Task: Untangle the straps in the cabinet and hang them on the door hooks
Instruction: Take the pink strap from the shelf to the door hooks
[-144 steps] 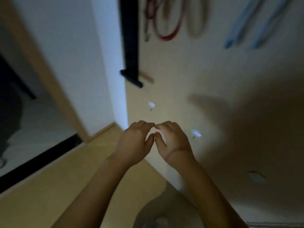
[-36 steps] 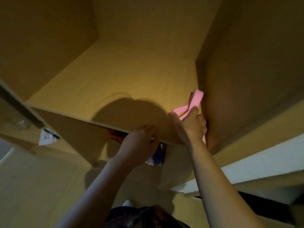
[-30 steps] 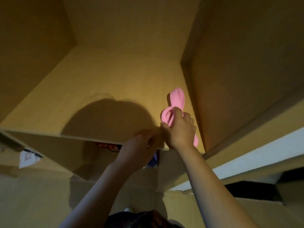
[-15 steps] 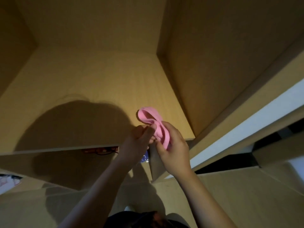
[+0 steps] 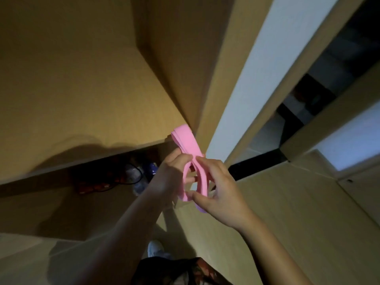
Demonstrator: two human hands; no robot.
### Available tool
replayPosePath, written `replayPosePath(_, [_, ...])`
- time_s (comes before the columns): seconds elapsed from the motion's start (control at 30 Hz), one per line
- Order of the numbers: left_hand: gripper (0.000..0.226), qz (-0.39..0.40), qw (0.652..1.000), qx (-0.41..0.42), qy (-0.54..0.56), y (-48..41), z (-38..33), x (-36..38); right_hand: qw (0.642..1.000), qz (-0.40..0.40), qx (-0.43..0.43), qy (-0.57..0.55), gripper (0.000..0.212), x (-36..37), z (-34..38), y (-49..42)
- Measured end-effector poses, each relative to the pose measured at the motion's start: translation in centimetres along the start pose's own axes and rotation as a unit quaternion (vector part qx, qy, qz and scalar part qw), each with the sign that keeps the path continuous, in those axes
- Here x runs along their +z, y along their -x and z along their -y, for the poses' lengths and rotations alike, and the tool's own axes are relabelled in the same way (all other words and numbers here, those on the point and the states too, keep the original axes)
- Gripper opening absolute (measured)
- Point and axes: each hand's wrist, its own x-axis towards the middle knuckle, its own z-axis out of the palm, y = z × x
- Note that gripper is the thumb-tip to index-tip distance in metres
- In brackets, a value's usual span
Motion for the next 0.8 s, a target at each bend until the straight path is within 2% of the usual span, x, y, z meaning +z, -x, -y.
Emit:
replayPosePath(0.13, [0.018,0.073,0.995,-0.004,-0.068,3.0,3.7,5.8,0.995,-0.045,0.084,-0.029,0.046,-2.8,-2.5,7.0])
replayPosePath(0.2, [0.014,0.102,0.986,0.026,-0.129,4.5,5.9,9.1,0.983,-0.115,0.129,-0.062,0.03,-4.1,-4.0,10.8])
replayPosePath(0.3, [0.017,0.188,0.951,0.067,-0.235,7.1,9.8,13.7,0.949,-0.235,0.19,-0.089,0.021,-5.9,-6.8,16.3])
replayPosePath(0.37, [0.011,0.235,0.91,0.135,-0.313,8.7,12.2,16.3,0.927,-0.267,0.234,-0.122,0.018,-7.3,-8.2,19.7])
replayPosePath(0.43, [0.015,0.267,0.858,0.229,-0.374,9.6,14.6,19.2,0.908,-0.295,0.261,-0.142,0.022,-8.6,-9.1,23.1])
replayPosePath(0.47, [0.014,0.293,0.827,0.269,-0.397,10.1,15.7,20.7,0.899,-0.316,0.266,-0.147,0.027,-9.2,-9.4,24.8])
replayPosePath(0.53, [0.016,0.317,0.736,0.401,-0.443,10.9,17.0,23.4,0.879,-0.361,0.272,-0.152,0.034,-10.6,-10.1,27.8])
replayPosePath(0.57, [0.016,0.318,0.713,0.429,-0.454,11.3,17.6,24.8,0.87,-0.381,0.275,-0.153,0.035,-11.3,-10.5,29.1])
replayPosePath(0.63, [0.013,0.325,0.691,0.443,-0.47,12.3,18.2,27.5,0.849,-0.418,0.282,-0.158,0.035,-12.8,-11.4,31.4])
replayPosePath(0.7, [0.01,0.369,0.7,0.395,-0.467,13.4,18.7,30.2,0.831,-0.446,0.294,-0.158,0.038,-14.2,-12.5,33.3])
replayPosePath(0.8, [0.012,0.378,0.809,0.215,-0.396,13.5,18.4,33.9,0.82,-0.447,0.329,-0.14,0.038,-15.5,-13.9,35.6])
